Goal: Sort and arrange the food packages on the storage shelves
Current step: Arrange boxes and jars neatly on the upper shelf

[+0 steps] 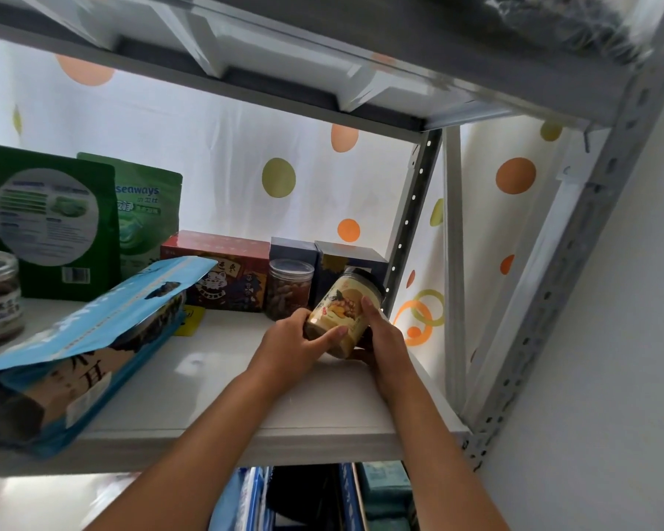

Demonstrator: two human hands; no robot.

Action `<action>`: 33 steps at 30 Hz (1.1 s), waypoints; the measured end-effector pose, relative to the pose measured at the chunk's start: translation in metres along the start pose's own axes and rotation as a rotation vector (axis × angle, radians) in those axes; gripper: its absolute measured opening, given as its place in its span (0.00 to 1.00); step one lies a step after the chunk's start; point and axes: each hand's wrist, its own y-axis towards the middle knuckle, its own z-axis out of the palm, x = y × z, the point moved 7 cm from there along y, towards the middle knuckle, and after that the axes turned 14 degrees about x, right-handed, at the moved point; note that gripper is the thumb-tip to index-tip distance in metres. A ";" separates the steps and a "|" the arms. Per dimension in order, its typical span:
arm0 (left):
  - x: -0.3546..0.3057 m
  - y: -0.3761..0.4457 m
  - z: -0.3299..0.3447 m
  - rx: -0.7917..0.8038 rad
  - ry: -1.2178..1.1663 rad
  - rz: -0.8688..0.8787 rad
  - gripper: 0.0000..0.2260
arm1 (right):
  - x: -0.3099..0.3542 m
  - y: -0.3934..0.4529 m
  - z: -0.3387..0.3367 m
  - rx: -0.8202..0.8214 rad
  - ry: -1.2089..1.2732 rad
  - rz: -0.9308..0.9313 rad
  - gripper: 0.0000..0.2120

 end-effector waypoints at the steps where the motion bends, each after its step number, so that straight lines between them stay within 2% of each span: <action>1: 0.000 0.000 -0.002 -0.028 0.005 0.010 0.26 | 0.000 0.000 0.002 0.020 0.015 0.007 0.38; 4: -0.003 -0.001 -0.006 -0.105 0.080 0.068 0.25 | 0.000 -0.002 0.006 0.060 0.039 0.001 0.36; 9: -0.010 -0.006 -0.005 -0.158 0.173 0.175 0.34 | 0.001 -0.005 0.007 0.091 0.032 -0.025 0.28; 13: -0.010 -0.005 -0.004 -0.133 0.184 0.188 0.38 | 0.003 -0.007 0.007 0.077 0.020 -0.037 0.31; 16: -0.006 -0.004 -0.003 -0.102 0.090 0.129 0.38 | 0.006 -0.006 0.005 0.042 0.005 -0.075 0.37; 18: -0.006 -0.004 -0.002 -0.064 0.032 0.101 0.34 | 0.008 -0.006 0.004 0.036 0.012 -0.097 0.38; 21: -0.014 -0.008 -0.002 -0.066 0.102 0.134 0.27 | 0.010 -0.008 0.006 0.070 0.037 -0.114 0.32; 24: -0.018 -0.010 -0.006 -0.155 0.188 0.179 0.31 | 0.011 -0.009 0.009 0.102 0.048 -0.126 0.25; 27: -0.018 -0.010 -0.010 -0.232 0.241 0.217 0.36 | 0.010 -0.009 0.011 0.146 0.113 -0.122 0.30; 29: -0.020 -0.010 -0.010 -0.257 0.284 0.239 0.38 | 0.010 -0.009 0.013 0.179 0.163 -0.122 0.30; 33: -0.019 -0.009 -0.009 -0.268 0.333 0.246 0.39 | 0.008 -0.008 0.011 0.159 0.107 -0.125 0.33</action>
